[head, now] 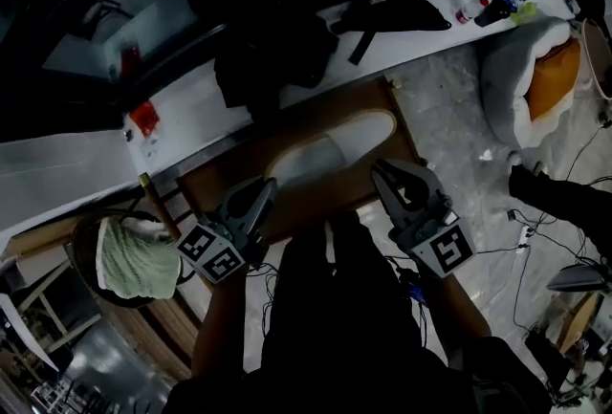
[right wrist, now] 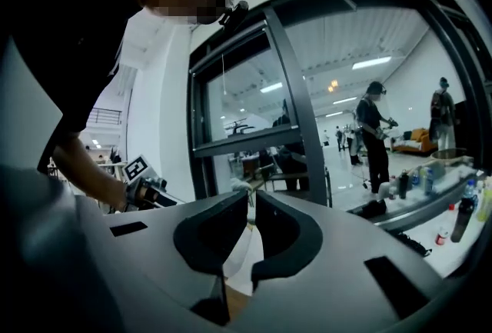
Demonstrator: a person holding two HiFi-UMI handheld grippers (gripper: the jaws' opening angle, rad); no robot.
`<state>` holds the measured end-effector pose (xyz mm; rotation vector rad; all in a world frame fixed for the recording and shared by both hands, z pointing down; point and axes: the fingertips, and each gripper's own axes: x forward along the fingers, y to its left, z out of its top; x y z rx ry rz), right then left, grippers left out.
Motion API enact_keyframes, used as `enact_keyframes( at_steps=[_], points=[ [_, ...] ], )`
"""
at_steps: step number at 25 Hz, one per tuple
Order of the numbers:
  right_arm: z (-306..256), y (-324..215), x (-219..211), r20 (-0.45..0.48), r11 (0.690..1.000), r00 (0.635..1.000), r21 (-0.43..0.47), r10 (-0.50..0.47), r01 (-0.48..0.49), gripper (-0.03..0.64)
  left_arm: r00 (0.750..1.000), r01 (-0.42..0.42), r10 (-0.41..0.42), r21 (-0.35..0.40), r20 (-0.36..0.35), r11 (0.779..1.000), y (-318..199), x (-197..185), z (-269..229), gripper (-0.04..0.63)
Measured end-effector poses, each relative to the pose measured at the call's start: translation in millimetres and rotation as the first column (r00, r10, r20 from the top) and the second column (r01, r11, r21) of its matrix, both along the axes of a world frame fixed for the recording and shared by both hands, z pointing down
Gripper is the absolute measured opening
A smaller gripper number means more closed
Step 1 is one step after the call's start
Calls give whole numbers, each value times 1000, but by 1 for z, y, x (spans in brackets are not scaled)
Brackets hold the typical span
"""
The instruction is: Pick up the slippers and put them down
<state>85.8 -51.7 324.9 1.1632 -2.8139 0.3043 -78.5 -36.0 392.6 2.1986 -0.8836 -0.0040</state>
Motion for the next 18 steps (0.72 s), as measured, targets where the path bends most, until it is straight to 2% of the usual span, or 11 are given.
enact_keyframes(
  at_steps=[5,11,18],
  points=[
    [44,1,3,-3,998,1000,-58,2,-2,41,1000,5,-4,-99,3,995,9,-3,56,29],
    [85,6,-2,8,994,1000,-111,-7,8,41,999,18,-12,-151,41,988,13,-10,103,29],
    [122,12,-10,4,988,999,-150,-46,46,41,981,47,-21,-130,195,990,9,-25,144,29]
  ],
)
